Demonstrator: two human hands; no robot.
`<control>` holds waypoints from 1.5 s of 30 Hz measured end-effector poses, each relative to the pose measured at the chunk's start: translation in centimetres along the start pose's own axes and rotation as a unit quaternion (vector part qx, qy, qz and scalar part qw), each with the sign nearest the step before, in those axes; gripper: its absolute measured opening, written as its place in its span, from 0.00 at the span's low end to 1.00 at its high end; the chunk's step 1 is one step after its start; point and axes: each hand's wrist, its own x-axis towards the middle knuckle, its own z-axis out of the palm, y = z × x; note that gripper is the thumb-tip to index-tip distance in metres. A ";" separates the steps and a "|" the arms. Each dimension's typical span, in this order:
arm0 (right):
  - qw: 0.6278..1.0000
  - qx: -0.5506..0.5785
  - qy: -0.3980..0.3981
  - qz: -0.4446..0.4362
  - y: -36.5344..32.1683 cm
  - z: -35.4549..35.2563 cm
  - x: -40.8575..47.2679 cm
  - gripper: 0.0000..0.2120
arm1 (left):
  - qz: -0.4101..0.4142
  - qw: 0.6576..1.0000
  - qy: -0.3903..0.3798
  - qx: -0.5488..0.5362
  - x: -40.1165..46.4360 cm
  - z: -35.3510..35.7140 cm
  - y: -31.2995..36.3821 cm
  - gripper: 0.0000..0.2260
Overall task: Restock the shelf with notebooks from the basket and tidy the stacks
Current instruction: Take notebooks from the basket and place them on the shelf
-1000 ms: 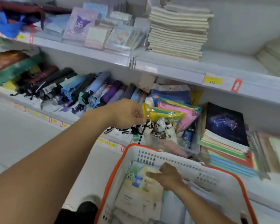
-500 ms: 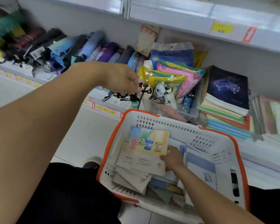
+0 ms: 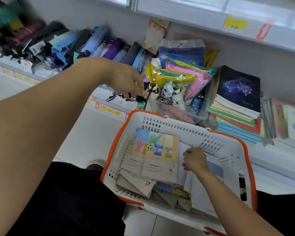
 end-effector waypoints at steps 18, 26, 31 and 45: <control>0.997 0.046 -0.028 0.050 0.6 5.8 -0.6 0.24 | -0.013 1.000 -0.018 0.017 0.5 0.4 0.4 0.18; 0.997 -0.020 0.032 -0.063 0.5 1.1 -1.0 0.06 | -0.010 0.999 -0.021 0.029 0.3 0.3 -0.2 0.19; 0.897 0.416 -0.115 -0.096 -7.2 -4.6 -4.2 0.09 | -0.046 0.998 -0.024 0.037 0.0 0.3 0.6 0.34; 0.997 0.035 -0.055 0.052 -0.2 5.4 -1.3 0.37 | 0.021 0.979 0.175 -0.106 0.5 -0.4 -0.4 0.38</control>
